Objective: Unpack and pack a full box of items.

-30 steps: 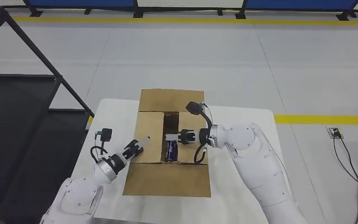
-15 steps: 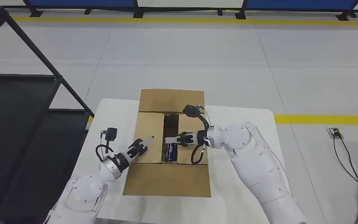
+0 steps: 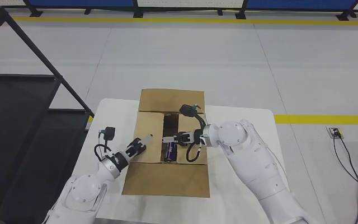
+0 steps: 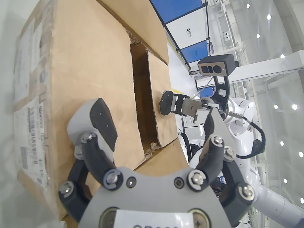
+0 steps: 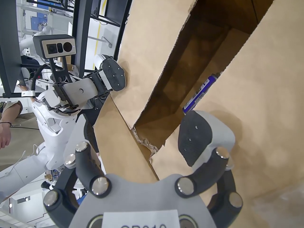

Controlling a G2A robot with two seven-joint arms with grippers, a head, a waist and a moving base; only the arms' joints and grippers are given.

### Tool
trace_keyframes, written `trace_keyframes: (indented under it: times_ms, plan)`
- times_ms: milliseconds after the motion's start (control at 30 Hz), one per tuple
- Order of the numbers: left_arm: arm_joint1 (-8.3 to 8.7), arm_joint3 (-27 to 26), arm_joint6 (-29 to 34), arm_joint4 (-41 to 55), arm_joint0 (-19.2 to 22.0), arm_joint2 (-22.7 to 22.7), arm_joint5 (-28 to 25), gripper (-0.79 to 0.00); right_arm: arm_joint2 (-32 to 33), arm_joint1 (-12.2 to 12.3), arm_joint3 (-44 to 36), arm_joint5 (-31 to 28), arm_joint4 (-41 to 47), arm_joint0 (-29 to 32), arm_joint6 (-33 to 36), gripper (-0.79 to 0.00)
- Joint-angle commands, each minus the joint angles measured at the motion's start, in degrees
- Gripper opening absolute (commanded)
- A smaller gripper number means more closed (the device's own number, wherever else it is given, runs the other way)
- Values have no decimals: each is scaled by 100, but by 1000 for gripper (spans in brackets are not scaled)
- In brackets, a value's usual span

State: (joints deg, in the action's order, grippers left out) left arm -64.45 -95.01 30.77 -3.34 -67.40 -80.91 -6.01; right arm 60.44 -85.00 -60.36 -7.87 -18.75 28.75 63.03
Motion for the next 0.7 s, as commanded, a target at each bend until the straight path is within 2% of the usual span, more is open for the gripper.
trace_keyframes:
  times_ms: [0,267,433,533,667]
  plan:
    - [8,-107,7,59,-37,-73,-25,0,-3,9,-62,-6,-9,-8,-23,0]
    - [76,-611,178,462,-304,-656,-52,0,136,106,-639,83,-109,89,-24,0]
    - [163,-748,508,756,-649,-1388,-38,0,290,212,-1201,158,-390,292,30,0]
    - [233,-718,930,884,-887,-1894,-3,0,290,212,-1201,158,-390,292,30,0]
    - [339,-557,1862,948,-1155,-2411,55,0,290,212,-1201,158,-390,292,30,0]
